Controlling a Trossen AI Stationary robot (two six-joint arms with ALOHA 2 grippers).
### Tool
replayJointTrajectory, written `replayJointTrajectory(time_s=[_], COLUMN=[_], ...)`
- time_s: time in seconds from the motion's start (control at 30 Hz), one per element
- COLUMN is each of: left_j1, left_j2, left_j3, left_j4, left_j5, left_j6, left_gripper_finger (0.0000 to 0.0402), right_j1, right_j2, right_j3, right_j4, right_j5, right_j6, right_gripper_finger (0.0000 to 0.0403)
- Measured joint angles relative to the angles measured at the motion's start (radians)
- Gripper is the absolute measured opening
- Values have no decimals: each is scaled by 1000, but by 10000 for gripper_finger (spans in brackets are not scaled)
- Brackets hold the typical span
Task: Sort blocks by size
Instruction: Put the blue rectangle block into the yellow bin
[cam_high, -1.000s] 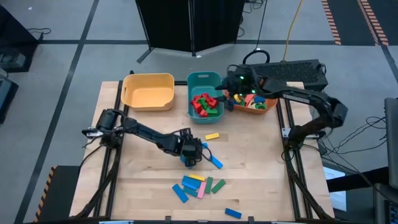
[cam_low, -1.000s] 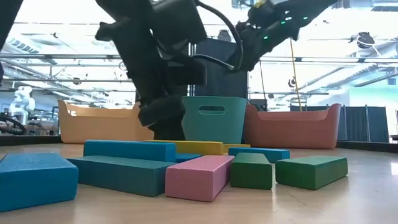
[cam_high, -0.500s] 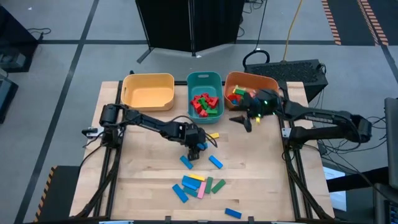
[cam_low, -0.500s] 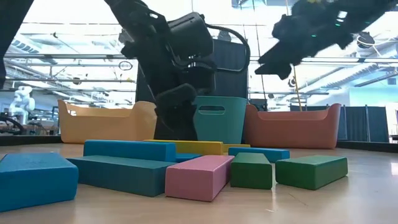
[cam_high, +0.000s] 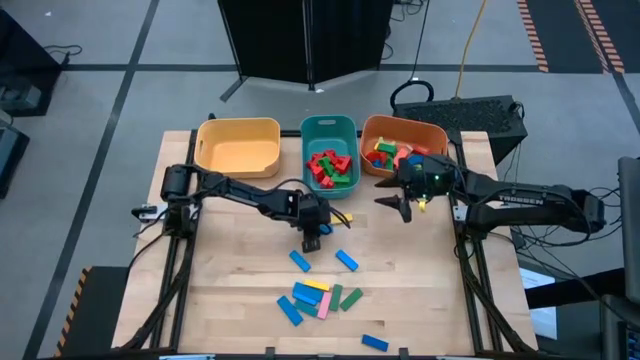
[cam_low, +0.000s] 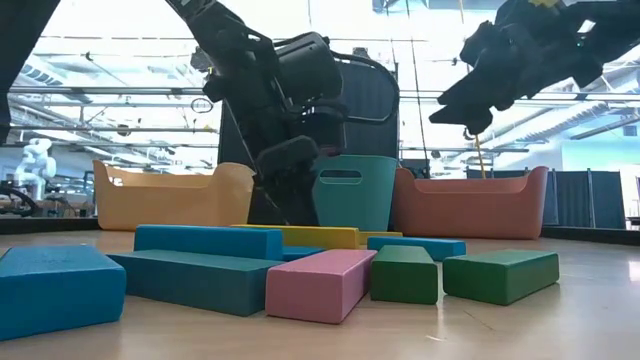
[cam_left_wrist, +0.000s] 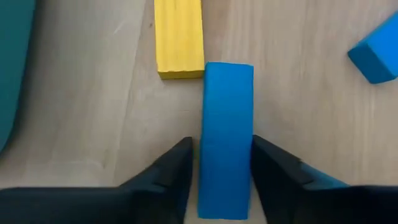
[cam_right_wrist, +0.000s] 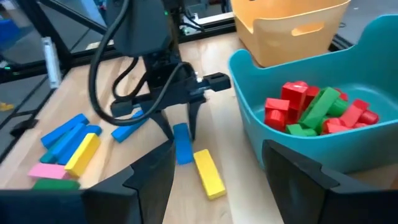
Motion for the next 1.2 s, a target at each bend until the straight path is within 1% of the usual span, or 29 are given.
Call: replayJointTrajectory(time_s=[0.13, 0.23, 0.37, 0.53, 0.6, 0.7, 0.8, 0.97, 1.2], left_j1=[-4, 6, 36, 50, 49, 44, 39, 26, 26], left_j2=[0, 0, -1, -19, -42, -96, -170, -270, -367], left_j3=[0, 0, 8, 8, 6, 4, -5, -6, -6], left_j4=[0, -1, -48, -119, -148, -180, -214, -268, -437], left_j5=[-6, 4, 36, 36, 24, 12, -22, -81, -190], left_j6=[38, 80, 107, 106, 99, 83, 67, 54, 27], left_gripper_finger=[94, 80, 84, 86, 86, 86, 86, 86, 86], right_j1=[16, 17, 17, 16, 14, 14, 15, 17, 41], right_j2=[0, 0, 0, 0, 0, 1, 0, 0, 0], right_j3=[0, 0, 0, 0, 1, 15, 20, 19, 19], right_j4=[0, 5, 30, 90, 117, 100, 96, 38, 3], right_j5=[64, 85, 112, 138, 138, 138, 133, 131, 132], right_j6=[1, 16, 36, 22, 21, 20, 36, 80, 105], right_gripper_finger=[226, 226, 226, 226, 226, 226, 226, 226, 226])
